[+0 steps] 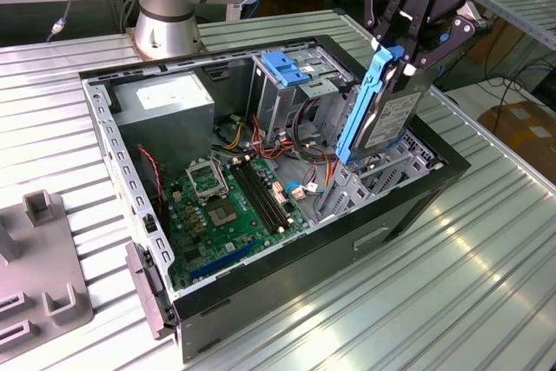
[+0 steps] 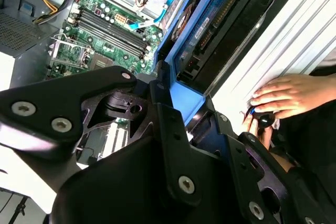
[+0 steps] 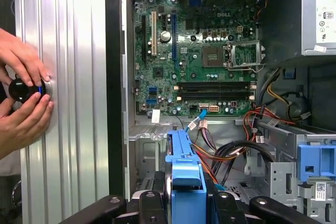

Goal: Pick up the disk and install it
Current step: 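Insert the disk into the insertion slot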

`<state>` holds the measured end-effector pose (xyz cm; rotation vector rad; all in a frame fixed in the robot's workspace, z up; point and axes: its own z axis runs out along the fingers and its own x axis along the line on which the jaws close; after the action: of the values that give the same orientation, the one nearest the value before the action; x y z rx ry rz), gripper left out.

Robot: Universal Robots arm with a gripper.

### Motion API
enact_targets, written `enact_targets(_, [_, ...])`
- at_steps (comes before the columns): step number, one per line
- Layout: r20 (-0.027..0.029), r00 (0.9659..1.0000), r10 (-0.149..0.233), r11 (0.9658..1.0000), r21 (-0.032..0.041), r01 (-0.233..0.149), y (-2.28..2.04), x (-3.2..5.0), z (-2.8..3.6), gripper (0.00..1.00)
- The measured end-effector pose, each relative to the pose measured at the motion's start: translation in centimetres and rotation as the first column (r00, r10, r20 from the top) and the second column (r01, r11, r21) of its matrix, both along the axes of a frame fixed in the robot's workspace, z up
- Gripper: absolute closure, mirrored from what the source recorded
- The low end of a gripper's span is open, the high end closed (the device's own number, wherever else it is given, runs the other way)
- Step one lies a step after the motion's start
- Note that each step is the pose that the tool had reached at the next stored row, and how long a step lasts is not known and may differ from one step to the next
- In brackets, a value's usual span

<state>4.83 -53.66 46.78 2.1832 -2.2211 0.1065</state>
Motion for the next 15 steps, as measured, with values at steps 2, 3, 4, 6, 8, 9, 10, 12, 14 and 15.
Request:
enact_targets(2, [0.0, 1.0, 0.0, 1.0, 0.0, 0.0, -0.01, 0.0, 0.0, 0.64])
enact_targets(3, [0.0, 1.0, 0.0, 1.0, 0.0, 0.0, -0.01, 0.0, 0.0, 0.64])
enact_targets(4, [0.0, 1.0, 0.0, 1.0, 0.0, 0.0, -0.01, 0.0, 0.0, 0.64])
enact_targets(6, [0.0, 1.0, 0.0, 1.0, 0.0, 0.0, -0.02, 0.0, 0.0, 0.64])
enact_targets(8, [0.0, 1.0, 0.0, 1.0, 0.0, 0.0, -0.02, 0.0, 0.0, 0.64])
enact_targets(9, [0.0, 1.0, 0.0, 1.0, 0.0, 0.0, -0.02, 0.0, 0.0, 0.64])
enact_targets(10, [0.0, 1.0, 0.0, 1.0, -0.0001, 0.0, -0.02, 0.04, -0.01, 0.64])
enact_targets(12, [0.0, 1.0, 0.0, 1.0, 0.0, 0.0, -0.02, 0.21, -0.03, 0.64])
enact_targets(14, [0.0, 1.0, 0.0, 1.0, 0.0001, 0.0, -0.02, 0.53, -0.05, 0.64])
enact_targets(15, [0.0, 1.0, 0.0, 1.0, -0.0001, 0.0, -0.02, 0.76, -0.06, 0.64])
